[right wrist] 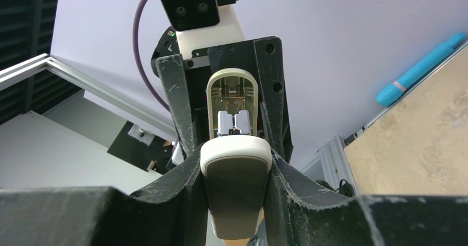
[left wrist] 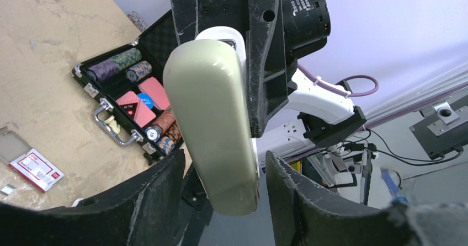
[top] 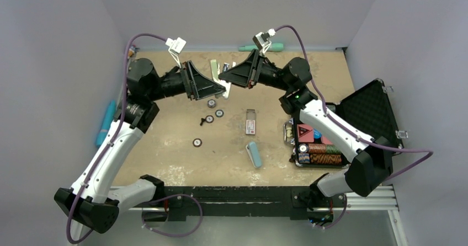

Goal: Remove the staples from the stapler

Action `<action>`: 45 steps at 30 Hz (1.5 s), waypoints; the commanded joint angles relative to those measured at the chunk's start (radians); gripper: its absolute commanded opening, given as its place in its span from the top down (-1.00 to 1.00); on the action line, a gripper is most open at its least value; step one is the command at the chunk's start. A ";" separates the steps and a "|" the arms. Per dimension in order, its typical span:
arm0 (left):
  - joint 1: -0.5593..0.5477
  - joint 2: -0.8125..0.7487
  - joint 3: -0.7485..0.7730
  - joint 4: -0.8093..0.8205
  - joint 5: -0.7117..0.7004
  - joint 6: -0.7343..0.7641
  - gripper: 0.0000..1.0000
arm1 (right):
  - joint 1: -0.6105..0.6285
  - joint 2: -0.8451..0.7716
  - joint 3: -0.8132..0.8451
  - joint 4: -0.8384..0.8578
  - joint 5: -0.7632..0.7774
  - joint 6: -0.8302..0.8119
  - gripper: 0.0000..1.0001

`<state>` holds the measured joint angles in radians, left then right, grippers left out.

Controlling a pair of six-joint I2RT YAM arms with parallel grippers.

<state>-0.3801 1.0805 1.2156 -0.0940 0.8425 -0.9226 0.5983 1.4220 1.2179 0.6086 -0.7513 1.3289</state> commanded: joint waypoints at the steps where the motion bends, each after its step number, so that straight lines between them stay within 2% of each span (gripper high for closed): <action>1: -0.003 0.013 0.034 0.000 0.032 0.013 -0.16 | 0.002 -0.022 0.001 0.079 0.001 0.014 1.00; 5: -0.015 0.014 0.042 -0.019 0.021 0.024 -0.11 | 0.001 -0.024 -0.009 0.089 0.006 0.015 1.00; 11: -0.023 0.022 0.066 -0.061 0.003 0.047 0.22 | 0.008 -0.026 -0.019 0.123 0.015 0.019 1.00; 14: -0.025 0.030 0.079 -0.077 0.004 0.046 0.45 | 0.014 -0.027 -0.022 0.136 0.018 0.011 1.00; 17: -0.026 0.037 0.092 -0.116 -0.003 0.060 1.00 | 0.015 -0.033 -0.036 0.166 0.023 0.015 1.00; 20: -0.026 0.038 0.104 -0.161 -0.016 0.080 1.00 | 0.016 -0.038 -0.041 0.176 0.021 0.006 1.00; 21: -0.026 0.037 0.111 -0.173 -0.017 0.086 1.00 | 0.016 -0.039 -0.041 0.168 0.019 -0.002 0.87; 22: -0.026 0.036 0.116 -0.182 -0.018 0.090 1.00 | 0.016 -0.042 -0.039 0.147 0.019 -0.017 0.53; 23: -0.026 0.037 0.124 -0.196 -0.023 0.099 1.00 | 0.016 -0.046 -0.032 0.106 0.019 -0.039 -0.02; 24: -0.026 0.036 0.134 -0.217 -0.032 0.110 1.00 | 0.016 -0.054 -0.021 0.047 0.027 -0.074 -0.40; 26: -0.026 0.033 0.151 -0.250 -0.044 0.129 1.00 | 0.014 -0.074 0.010 -0.084 0.075 -0.152 -0.93; 30: -0.025 0.022 0.170 -0.305 -0.080 0.162 1.00 | -0.007 -0.104 0.055 -0.323 0.171 -0.274 -0.97; 33: -0.024 0.017 0.176 -0.356 -0.115 0.195 1.00 | -0.044 -0.121 0.042 -0.473 0.227 -0.305 -0.97; 35: -0.023 0.016 0.195 -0.447 -0.205 0.241 1.00 | -0.069 -0.153 0.006 -0.531 0.257 -0.316 -0.97; 39: -0.023 0.014 0.221 -0.668 -0.522 0.316 1.00 | -0.089 -0.237 -0.053 -0.601 0.319 -0.340 -0.97; 45: -0.022 0.034 0.148 -0.856 -1.027 0.276 1.00 | -0.091 -0.289 -0.039 -0.817 0.384 -0.434 -0.97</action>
<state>-0.4019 1.1122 1.3888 -0.8059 0.2184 -0.6571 0.5053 1.1778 1.1664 -0.0593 -0.4419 0.9836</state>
